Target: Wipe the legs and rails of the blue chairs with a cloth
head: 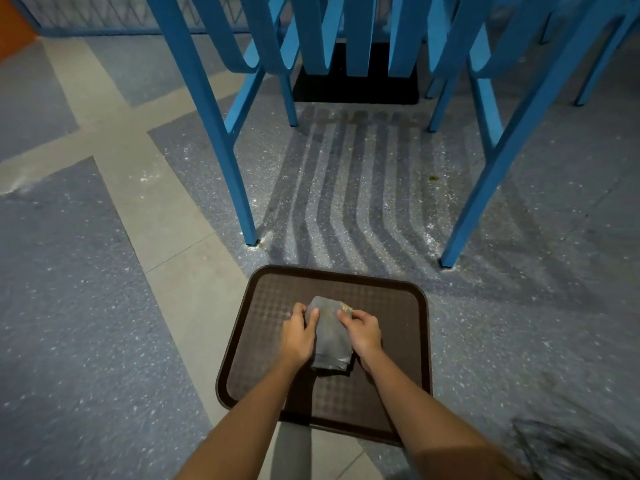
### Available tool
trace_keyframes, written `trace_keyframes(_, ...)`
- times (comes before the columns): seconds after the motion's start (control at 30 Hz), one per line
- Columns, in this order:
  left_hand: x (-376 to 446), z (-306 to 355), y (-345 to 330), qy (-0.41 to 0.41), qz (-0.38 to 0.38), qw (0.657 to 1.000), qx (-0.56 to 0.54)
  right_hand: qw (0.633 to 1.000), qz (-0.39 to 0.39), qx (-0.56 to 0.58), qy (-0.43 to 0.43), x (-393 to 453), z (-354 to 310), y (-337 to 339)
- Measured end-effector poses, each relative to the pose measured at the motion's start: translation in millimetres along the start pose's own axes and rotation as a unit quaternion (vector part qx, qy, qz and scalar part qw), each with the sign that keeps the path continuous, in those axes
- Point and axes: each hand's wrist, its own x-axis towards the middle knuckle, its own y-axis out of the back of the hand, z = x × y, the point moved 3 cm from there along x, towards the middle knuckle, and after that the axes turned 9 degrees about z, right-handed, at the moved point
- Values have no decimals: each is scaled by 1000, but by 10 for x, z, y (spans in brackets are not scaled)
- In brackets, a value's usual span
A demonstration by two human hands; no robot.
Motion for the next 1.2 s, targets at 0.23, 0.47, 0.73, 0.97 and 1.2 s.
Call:
trace_keyframes(0.23, -71, -146, -166, -22, -14, 997, 72, 989, 96, -92, 67, -91, 168, 39)
trace_keyframes(0.47, -50, -70, -238, -74, -3, 978, 194, 965, 134, -197, 106, -138, 146, 97)
trace_keyframes(0.73, -1, -28, -193, -86, -11, 949, 303, 959, 122, -229, 115, -130, 90, 134)
trace_keyframes(0.97, 26, 10, -166, -100, -24, 923, 371, 964, 86, -228, 110, -113, 64, 155)
trace_keyframes(1.2, 65, 192, -23, -89, -43, 902, 421, 966, 83, -214, 120, -182, -187, 279)
